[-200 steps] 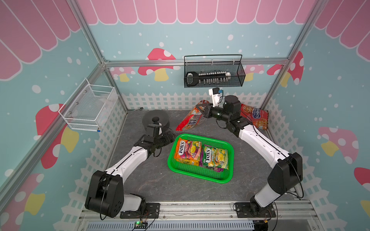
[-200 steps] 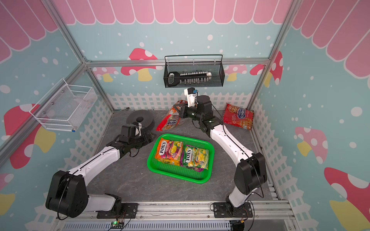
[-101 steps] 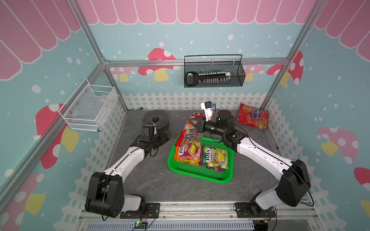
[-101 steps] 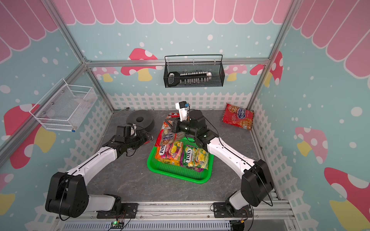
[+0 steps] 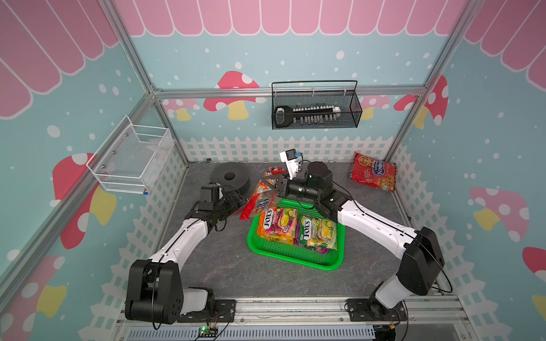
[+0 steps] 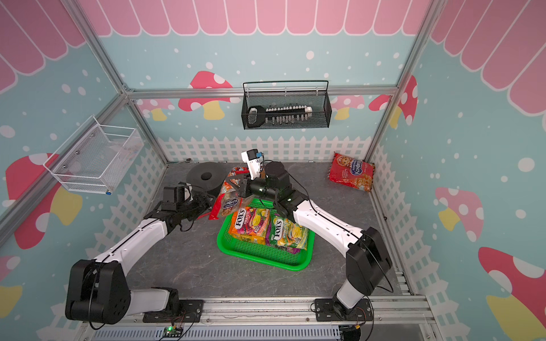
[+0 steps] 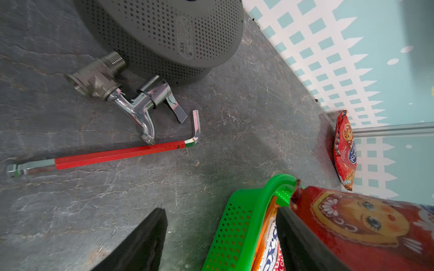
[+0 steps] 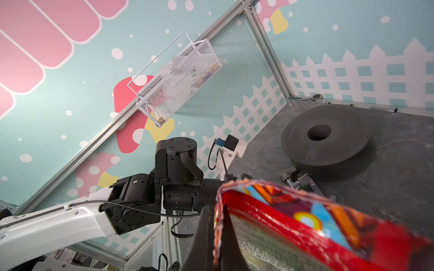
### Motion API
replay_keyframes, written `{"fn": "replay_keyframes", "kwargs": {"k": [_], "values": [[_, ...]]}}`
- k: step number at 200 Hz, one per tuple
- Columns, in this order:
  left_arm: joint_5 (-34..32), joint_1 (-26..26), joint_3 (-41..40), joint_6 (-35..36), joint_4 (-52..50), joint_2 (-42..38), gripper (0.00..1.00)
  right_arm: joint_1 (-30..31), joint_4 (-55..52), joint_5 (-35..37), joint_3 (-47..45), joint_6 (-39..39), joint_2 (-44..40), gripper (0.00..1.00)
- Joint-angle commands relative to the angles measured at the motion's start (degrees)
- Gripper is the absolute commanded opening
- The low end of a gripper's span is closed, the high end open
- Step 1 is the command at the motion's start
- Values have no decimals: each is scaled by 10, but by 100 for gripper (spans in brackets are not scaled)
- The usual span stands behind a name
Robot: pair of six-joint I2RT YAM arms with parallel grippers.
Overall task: Put the candies in the basket
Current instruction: Place the candy in the basket.
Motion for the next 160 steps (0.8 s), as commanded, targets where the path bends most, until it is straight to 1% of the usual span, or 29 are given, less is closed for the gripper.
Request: {"fn": "replay_keyframes", "kwargs": {"k": [1,23,51,87,123,140,151,160], "values": [[52,5,1,16,7,20,76,13,104,-22,6,9,-14,0],[67,3,-5,18,9,34,77,24,133,-17,-67,18,-38,0],[77,-17,-3,39,15,47,77,35,120,17,-151,13,-81,0],[72,-61,15,63,15,67,74,35,67,55,-226,-12,-139,0],[42,-89,37,93,15,69,71,35,4,92,-294,-36,-197,1],[20,-109,46,120,15,68,71,35,-44,109,-310,-64,-223,7],[3,-125,51,139,15,67,71,35,-82,117,-316,-82,-236,16],[-15,-141,54,154,15,67,71,35,-111,127,-329,-82,-247,24]]}}
